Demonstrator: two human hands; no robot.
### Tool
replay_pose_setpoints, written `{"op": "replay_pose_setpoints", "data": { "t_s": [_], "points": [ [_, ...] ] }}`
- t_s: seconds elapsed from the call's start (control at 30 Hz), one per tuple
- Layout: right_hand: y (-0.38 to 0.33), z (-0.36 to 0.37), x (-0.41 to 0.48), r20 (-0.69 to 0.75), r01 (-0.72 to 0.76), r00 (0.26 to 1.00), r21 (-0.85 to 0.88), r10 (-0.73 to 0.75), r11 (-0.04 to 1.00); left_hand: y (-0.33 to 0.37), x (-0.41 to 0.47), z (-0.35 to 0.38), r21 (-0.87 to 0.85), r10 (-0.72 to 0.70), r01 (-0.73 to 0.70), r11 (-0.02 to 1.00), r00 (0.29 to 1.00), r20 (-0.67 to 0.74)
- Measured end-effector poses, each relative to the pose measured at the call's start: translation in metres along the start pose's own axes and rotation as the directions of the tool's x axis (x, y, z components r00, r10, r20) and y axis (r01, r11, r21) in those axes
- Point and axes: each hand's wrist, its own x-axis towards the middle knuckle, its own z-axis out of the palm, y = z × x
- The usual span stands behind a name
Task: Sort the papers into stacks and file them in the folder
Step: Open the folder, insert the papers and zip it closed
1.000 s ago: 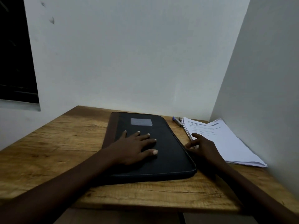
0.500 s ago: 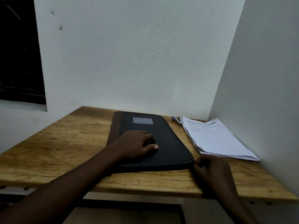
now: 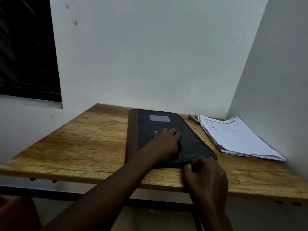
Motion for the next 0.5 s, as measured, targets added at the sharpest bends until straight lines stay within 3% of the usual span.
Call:
{"op": "replay_pose_setpoints", "data": {
  "t_s": [0.2,0.5],
  "points": [
    [-0.008,0.014,-0.011,-0.123,0.020,0.992,0.026,-0.017,0.999,0.002,-0.001,-0.002,-0.117,-0.059,0.059,0.991,0.998,0.003],
    [-0.043,0.039,-0.040,-0.172,0.181,0.971,0.075,-0.166,0.981,-0.004,0.003,0.002,-0.300,-0.098,0.082,0.950,0.995,-0.036]
  ]
}}
